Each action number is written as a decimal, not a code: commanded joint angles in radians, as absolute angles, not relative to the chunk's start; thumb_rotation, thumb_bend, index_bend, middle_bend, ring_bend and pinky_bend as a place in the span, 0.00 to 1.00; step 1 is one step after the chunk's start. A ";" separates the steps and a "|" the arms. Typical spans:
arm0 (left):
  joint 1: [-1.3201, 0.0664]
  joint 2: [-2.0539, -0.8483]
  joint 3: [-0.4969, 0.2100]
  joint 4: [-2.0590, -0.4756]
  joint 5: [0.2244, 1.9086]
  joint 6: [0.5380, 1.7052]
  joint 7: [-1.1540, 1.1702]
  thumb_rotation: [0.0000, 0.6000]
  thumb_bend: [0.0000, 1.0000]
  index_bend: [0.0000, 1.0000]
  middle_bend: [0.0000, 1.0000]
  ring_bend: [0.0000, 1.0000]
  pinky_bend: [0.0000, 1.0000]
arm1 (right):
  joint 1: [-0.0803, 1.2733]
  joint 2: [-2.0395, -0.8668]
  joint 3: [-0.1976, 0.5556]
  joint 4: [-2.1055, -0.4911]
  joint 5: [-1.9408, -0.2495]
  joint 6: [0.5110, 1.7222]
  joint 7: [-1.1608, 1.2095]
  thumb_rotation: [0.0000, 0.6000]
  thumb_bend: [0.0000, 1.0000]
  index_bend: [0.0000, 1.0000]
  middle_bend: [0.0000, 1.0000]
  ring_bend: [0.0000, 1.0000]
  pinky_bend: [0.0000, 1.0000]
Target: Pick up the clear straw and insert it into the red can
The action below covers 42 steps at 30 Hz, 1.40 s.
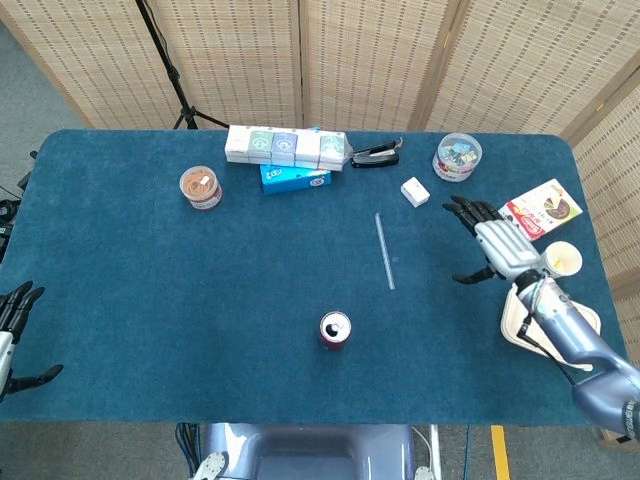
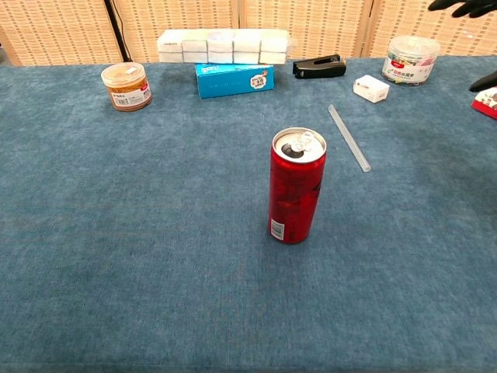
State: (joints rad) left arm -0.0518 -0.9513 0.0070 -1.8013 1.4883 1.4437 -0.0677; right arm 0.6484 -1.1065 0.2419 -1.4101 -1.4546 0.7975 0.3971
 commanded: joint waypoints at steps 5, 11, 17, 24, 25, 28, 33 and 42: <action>-0.063 -0.955 -0.004 -1.807 1.456 1.421 -0.053 1.00 0.08 0.00 0.00 0.00 0.00 | 0.765 -1.221 0.239 -1.252 -1.394 0.651 0.344 1.00 0.50 0.02 0.00 0.00 0.00; -0.076 -0.962 -0.013 -1.814 1.425 1.396 -0.026 1.00 0.08 0.00 0.00 0.00 0.00 | 0.824 -1.304 0.222 -1.173 -1.381 0.614 0.241 1.00 0.60 0.07 0.00 0.00 0.00; -0.091 -0.970 -0.021 -1.824 1.396 1.372 0.006 1.00 0.08 0.00 0.00 0.00 0.00 | 0.883 -1.385 0.231 -1.105 -1.337 0.581 0.163 1.00 0.63 0.13 0.00 0.00 0.00; -0.100 -0.973 -0.026 -1.830 1.376 1.356 0.022 1.00 0.08 0.00 0.00 0.00 0.00 | 0.939 -1.456 0.226 -1.033 -1.307 0.545 0.094 1.00 0.64 0.16 0.00 0.00 0.00; -0.100 -0.973 -0.026 -1.831 1.376 1.356 0.022 1.00 0.08 0.00 0.00 0.00 0.00 | 0.943 -1.462 0.224 -1.027 -1.307 0.543 0.086 1.00 0.65 0.17 0.00 0.00 0.00; -0.099 -0.974 -0.026 -1.832 1.376 1.358 0.024 1.00 0.08 0.00 0.00 0.00 0.00 | 0.958 -1.483 0.213 -1.007 -1.307 0.538 0.054 1.00 0.66 0.18 0.00 0.00 0.00; -0.101 -0.974 -0.025 -1.833 1.374 1.355 0.026 1.00 0.08 0.00 0.00 0.00 0.00 | 0.980 -1.507 0.200 -0.992 -1.301 0.528 0.008 1.00 0.66 0.19 0.00 0.00 0.00; -0.105 -0.977 -0.025 -1.834 1.371 1.350 0.033 1.00 0.08 0.00 0.00 0.00 0.00 | 1.001 -1.533 0.182 -0.995 -1.288 0.527 -0.058 1.00 0.67 0.20 0.00 0.00 0.00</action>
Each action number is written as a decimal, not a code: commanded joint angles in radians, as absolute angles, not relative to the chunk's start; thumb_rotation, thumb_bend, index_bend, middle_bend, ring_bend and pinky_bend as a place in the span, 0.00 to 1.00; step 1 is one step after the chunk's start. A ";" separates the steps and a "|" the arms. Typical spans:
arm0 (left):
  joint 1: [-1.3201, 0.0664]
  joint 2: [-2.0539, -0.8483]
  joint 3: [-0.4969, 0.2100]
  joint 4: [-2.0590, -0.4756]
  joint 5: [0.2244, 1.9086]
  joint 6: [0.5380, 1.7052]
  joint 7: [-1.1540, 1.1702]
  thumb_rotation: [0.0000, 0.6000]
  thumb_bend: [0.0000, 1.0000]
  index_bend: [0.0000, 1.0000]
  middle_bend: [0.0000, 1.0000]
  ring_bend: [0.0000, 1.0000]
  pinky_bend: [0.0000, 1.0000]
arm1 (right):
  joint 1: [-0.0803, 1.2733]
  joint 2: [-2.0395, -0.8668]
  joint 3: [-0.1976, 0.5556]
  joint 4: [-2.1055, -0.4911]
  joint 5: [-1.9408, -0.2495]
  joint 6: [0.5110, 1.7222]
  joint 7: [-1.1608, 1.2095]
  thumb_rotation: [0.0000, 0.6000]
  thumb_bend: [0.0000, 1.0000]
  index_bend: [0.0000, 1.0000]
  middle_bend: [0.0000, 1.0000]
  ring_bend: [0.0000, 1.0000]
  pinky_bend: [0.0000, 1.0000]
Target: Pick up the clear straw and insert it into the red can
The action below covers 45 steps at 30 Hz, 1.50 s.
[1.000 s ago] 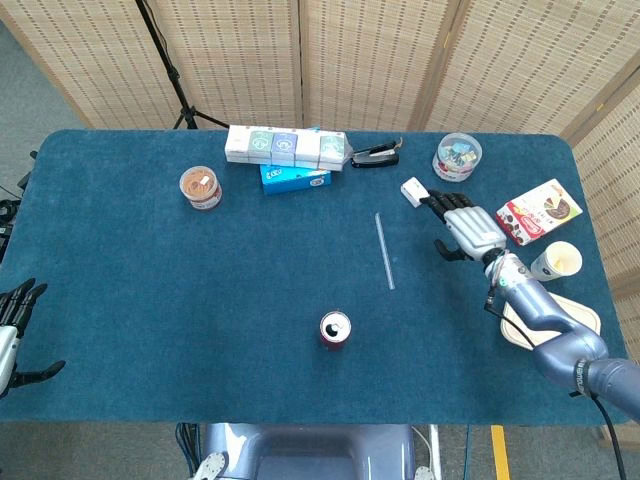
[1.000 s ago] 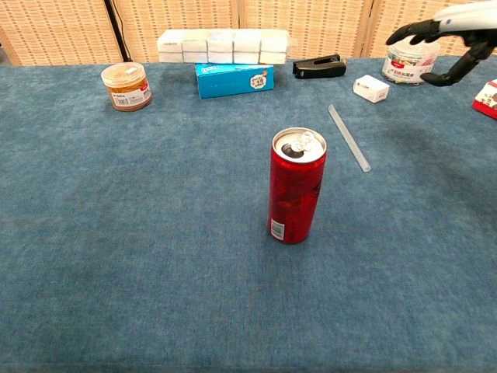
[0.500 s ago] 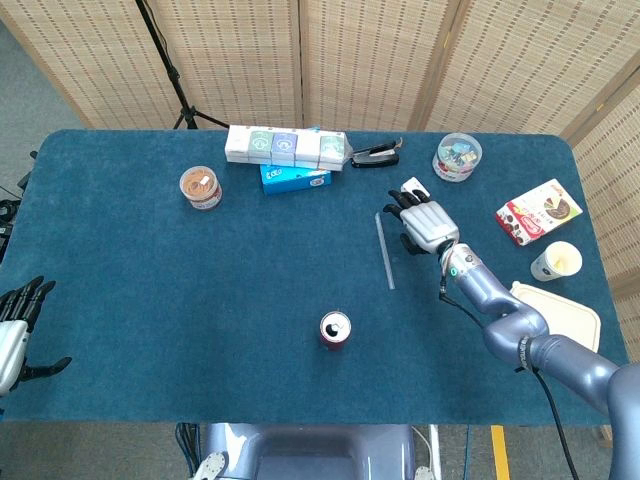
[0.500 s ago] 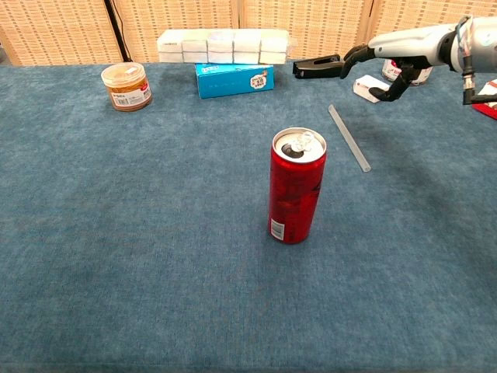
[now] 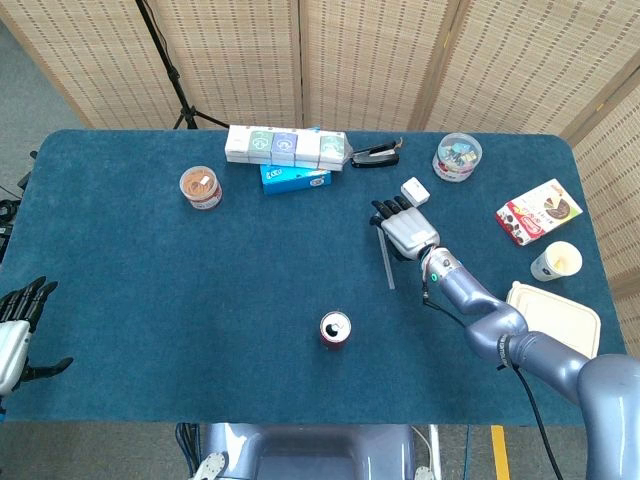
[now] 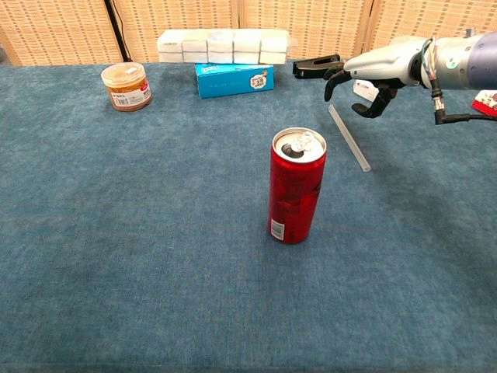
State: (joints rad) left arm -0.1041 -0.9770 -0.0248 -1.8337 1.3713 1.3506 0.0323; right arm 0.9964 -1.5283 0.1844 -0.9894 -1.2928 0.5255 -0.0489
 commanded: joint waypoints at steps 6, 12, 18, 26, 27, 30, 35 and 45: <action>-0.106 -0.979 -0.025 -1.835 1.370 1.349 0.037 1.00 0.08 0.00 0.00 0.00 0.00 | 1.011 -1.553 0.166 -0.998 -1.280 0.523 -0.100 1.00 0.68 0.21 0.00 0.00 0.00; -0.106 -0.978 -0.024 -1.835 1.370 1.351 0.036 1.00 0.08 0.00 0.00 0.00 0.00 | 1.018 -1.580 0.158 -0.985 -1.262 0.517 -0.123 1.00 0.68 0.21 0.00 0.00 0.00; -0.106 -0.977 -0.025 -1.834 1.368 1.350 0.032 1.00 0.08 0.00 0.00 0.00 0.00 | 1.028 -1.607 0.146 -0.950 -1.251 0.512 -0.162 1.00 0.68 0.22 0.00 0.00 0.00; -0.108 -0.977 -0.023 -1.833 1.368 1.346 0.031 1.00 0.08 0.00 0.00 0.00 0.00 | 1.026 -1.630 0.128 -0.886 -1.237 0.520 -0.218 1.00 0.69 0.23 0.00 0.00 0.00; -0.108 -0.977 -0.023 -1.833 1.368 1.346 0.032 1.00 0.08 0.00 0.00 0.00 0.00 | 1.025 -1.632 0.127 -0.878 -1.232 0.520 -0.225 1.00 0.69 0.24 0.00 0.00 0.00; -0.108 -0.978 -0.022 -1.834 1.369 1.345 0.033 1.00 0.08 0.00 0.00 0.00 0.00 | 1.021 -1.635 0.119 -0.854 -1.226 0.524 -0.251 1.00 0.69 0.24 0.00 0.00 0.00; -0.109 -0.980 -0.019 -1.835 1.373 1.345 0.039 1.00 0.08 0.00 0.00 0.00 0.00 | 1.009 -1.632 0.111 -0.829 -1.208 0.528 -0.291 1.00 0.69 0.27 0.00 0.00 0.00; -0.107 -0.983 -0.012 -1.840 1.389 1.350 0.048 1.00 0.08 0.00 0.00 0.00 0.00 | 0.969 -1.565 0.073 -0.861 -1.193 0.556 -0.395 1.00 0.78 0.32 0.00 0.00 0.00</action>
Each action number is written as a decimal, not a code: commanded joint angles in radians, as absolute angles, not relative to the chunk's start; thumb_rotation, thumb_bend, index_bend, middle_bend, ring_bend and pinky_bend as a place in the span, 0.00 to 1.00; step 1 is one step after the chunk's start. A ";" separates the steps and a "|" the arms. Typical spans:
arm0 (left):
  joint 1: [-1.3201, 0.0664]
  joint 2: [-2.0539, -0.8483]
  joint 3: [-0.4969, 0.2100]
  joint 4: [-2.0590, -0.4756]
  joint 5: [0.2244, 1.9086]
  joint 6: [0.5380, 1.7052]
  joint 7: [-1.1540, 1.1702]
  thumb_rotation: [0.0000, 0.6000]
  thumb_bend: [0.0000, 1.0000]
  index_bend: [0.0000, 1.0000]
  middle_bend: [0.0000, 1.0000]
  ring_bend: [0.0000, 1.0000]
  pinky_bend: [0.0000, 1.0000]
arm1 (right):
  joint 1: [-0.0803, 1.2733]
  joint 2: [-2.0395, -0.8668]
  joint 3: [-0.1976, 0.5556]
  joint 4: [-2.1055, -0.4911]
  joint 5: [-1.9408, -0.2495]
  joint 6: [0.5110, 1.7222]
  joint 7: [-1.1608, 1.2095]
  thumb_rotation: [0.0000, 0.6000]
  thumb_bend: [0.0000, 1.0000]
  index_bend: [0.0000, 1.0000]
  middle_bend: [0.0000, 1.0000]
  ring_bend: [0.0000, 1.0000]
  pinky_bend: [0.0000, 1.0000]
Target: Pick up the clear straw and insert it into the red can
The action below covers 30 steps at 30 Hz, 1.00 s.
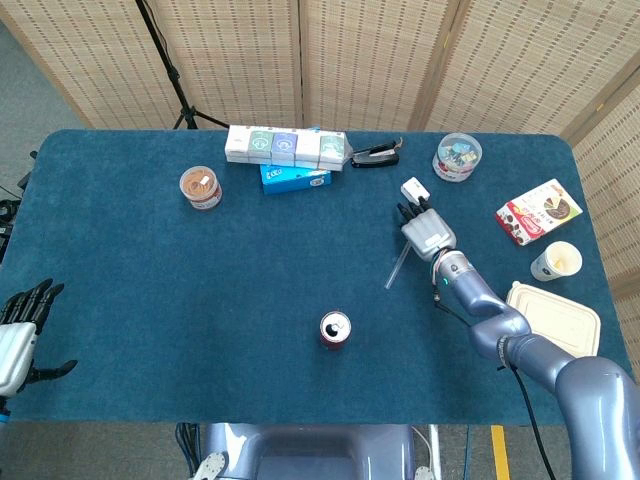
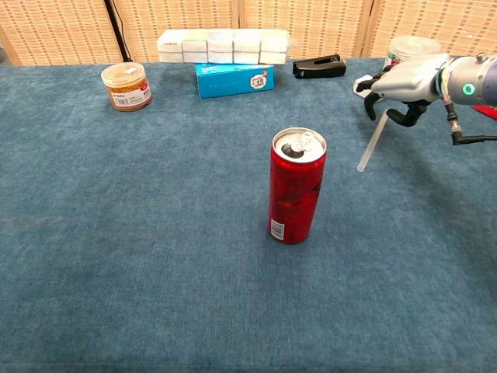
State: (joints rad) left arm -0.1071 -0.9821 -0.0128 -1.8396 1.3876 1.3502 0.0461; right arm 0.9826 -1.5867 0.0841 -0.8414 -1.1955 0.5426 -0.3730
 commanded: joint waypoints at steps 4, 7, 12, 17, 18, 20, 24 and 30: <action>-0.108 -0.983 -0.007 -1.843 1.400 1.349 0.051 1.00 0.08 0.00 0.00 0.00 0.00 | 0.949 -1.528 0.061 -0.899 -1.186 0.569 -0.419 1.00 0.80 0.33 0.00 0.00 0.00; -0.107 -0.982 -0.005 -1.843 1.407 1.352 0.051 1.00 0.08 0.00 0.00 0.00 0.00 | 0.936 -1.508 0.055 -0.918 -1.180 0.574 -0.427 1.00 0.81 0.34 0.00 0.00 0.00; -0.109 -0.983 0.000 -1.845 1.417 1.350 0.056 1.00 0.08 0.00 0.00 0.00 0.00 | 0.914 -1.460 0.039 -0.967 -1.170 0.582 -0.451 1.00 0.83 0.35 0.00 0.00 0.00; -0.110 -0.982 0.005 -1.847 1.429 1.348 0.059 1.00 0.08 0.00 0.00 0.00 0.00 | 0.898 -1.414 0.038 -1.029 -1.161 0.598 -0.454 1.00 0.66 0.26 0.00 0.00 0.00; -0.110 -0.982 0.006 -1.848 1.430 1.349 0.057 1.00 0.08 0.00 0.00 0.00 0.00 | 0.893 -1.401 0.045 -1.050 -1.165 0.614 -0.440 1.00 0.56 0.23 0.00 0.00 0.00; -0.109 -0.981 0.006 -1.847 1.431 1.350 0.054 1.00 0.08 0.00 0.00 0.00 0.00 | 0.883 -1.380 0.059 -1.084 -1.176 0.640 -0.402 1.00 0.30 0.19 0.00 0.00 0.00; -0.108 -0.980 0.011 -1.848 1.442 1.352 0.053 1.00 0.08 0.00 0.00 0.00 0.00 | 0.849 -1.332 0.079 -1.152 -1.326 0.748 -0.152 1.00 0.18 0.20 0.00 0.00 0.00; -0.104 -0.979 0.015 -1.847 1.449 1.358 0.047 1.00 0.08 0.00 0.00 0.00 0.00 | 0.857 -1.365 0.040 -1.080 -1.517 0.835 0.145 1.00 0.16 0.28 0.00 0.00 0.00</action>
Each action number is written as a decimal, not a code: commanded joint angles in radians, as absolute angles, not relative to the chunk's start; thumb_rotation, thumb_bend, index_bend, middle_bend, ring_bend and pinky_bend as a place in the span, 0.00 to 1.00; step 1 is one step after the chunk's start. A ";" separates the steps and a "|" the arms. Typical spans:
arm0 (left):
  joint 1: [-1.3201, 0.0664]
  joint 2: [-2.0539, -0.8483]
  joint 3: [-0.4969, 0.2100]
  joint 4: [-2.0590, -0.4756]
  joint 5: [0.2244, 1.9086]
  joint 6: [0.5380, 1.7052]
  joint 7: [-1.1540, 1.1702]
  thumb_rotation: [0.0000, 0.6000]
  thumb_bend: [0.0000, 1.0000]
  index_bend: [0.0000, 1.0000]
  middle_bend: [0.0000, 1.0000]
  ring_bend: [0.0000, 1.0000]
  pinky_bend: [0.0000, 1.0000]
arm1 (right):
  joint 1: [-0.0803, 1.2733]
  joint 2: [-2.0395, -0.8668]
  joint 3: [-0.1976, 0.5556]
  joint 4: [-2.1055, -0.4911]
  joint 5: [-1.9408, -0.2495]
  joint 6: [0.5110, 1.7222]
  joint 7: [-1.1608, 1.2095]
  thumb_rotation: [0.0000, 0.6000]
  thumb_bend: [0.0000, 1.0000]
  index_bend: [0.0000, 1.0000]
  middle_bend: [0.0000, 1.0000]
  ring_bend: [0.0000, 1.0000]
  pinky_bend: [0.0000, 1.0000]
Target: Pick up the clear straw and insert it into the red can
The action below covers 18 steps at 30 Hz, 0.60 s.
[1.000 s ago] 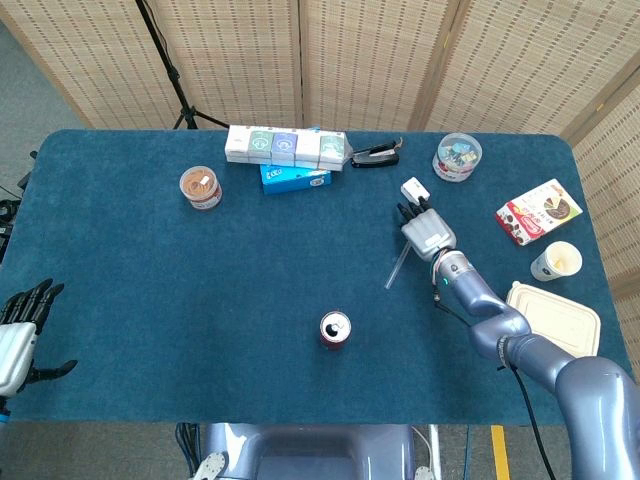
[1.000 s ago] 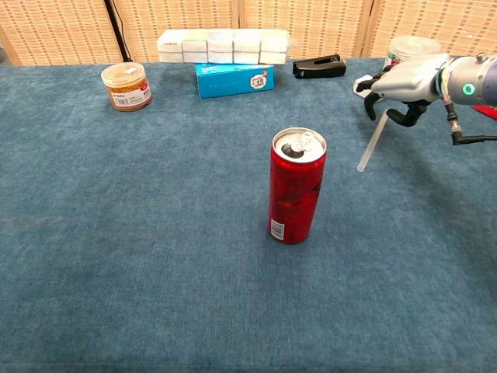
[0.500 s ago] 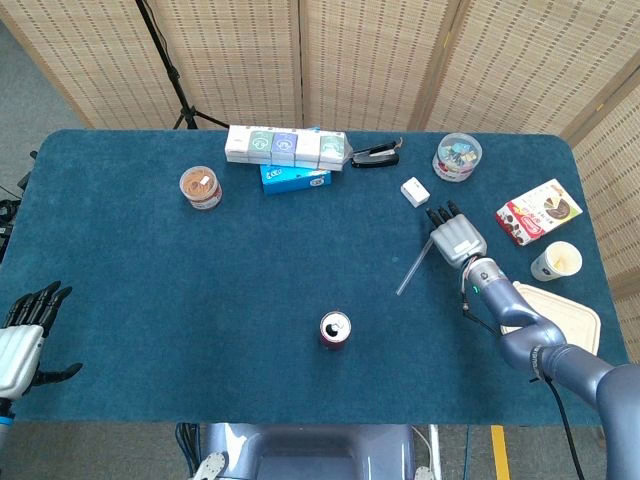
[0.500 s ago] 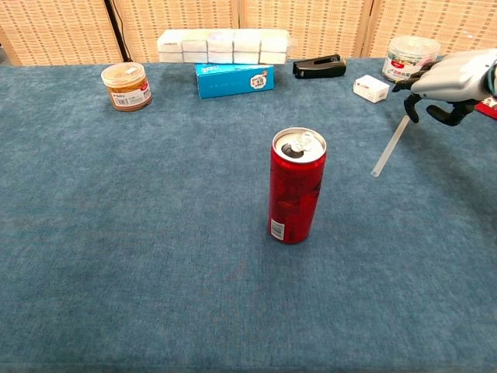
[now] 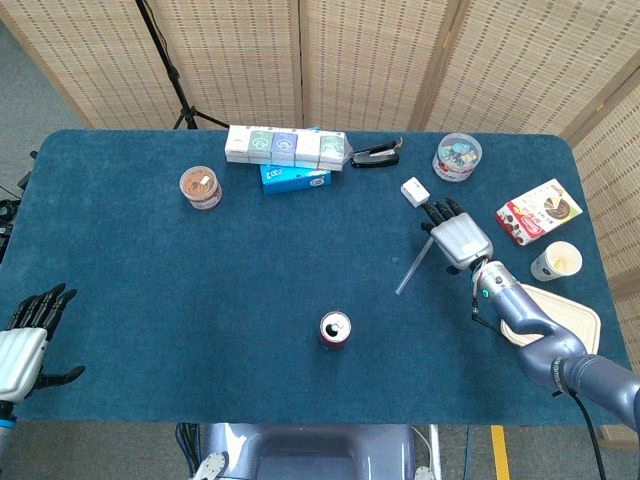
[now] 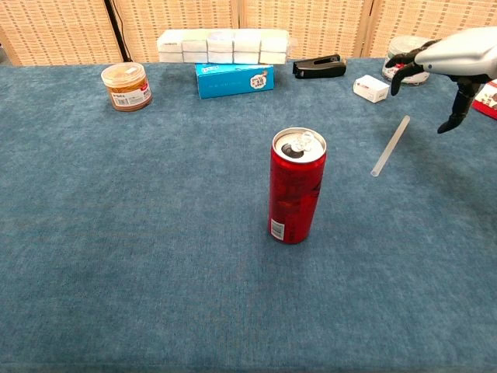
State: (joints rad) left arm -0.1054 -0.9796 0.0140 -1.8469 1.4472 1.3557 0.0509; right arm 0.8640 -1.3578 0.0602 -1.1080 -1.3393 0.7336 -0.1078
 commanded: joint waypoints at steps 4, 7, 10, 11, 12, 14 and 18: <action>-0.105 -0.980 0.015 -1.845 1.449 1.358 0.046 1.00 0.08 0.00 0.00 0.00 0.00 | 0.876 -1.398 0.017 -1.034 -1.577 0.847 0.218 1.00 0.16 0.33 0.00 0.00 0.00; -0.106 -0.978 0.015 -1.844 1.448 1.353 0.043 1.00 0.08 0.00 0.00 0.00 0.00 | 0.888 -1.429 0.013 -1.006 -1.588 0.839 0.237 1.00 0.16 0.33 0.00 0.00 0.00; -0.107 -0.975 0.013 -1.844 1.445 1.354 0.035 1.00 0.08 0.00 0.00 0.00 0.00 | 0.895 -1.463 0.010 -0.973 -1.593 0.833 0.244 1.00 0.16 0.34 0.00 0.00 0.00; -0.106 -0.975 0.012 -1.843 1.444 1.355 0.034 1.00 0.08 0.00 0.00 0.00 0.00 | 0.896 -1.473 0.009 -0.962 -1.595 0.834 0.245 1.00 0.16 0.34 0.00 0.00 0.00; -0.107 -0.974 0.011 -1.843 1.443 1.355 0.031 1.00 0.08 0.00 0.00 0.00 0.00 | 0.898 -1.486 0.007 -0.948 -1.597 0.833 0.250 1.00 0.16 0.34 0.00 0.00 0.00; -0.108 -0.973 0.011 -1.842 1.442 1.353 0.027 1.00 0.08 0.00 0.00 0.00 0.00 | 0.900 -1.501 0.004 -0.931 -1.599 0.831 0.257 1.00 0.16 0.34 0.00 0.00 0.00; -0.112 -0.973 0.009 -1.840 1.434 1.344 0.027 1.00 0.08 0.00 0.00 0.00 0.00 | 0.908 -1.526 -0.003 -0.898 -1.604 0.820 0.270 1.00 0.16 0.36 0.00 0.00 0.00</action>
State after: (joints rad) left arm -0.1115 -0.9727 0.0091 -1.8404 1.4336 1.3443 0.0267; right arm 0.9053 -1.5224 -0.0003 -0.9025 -1.6017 0.8232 0.2666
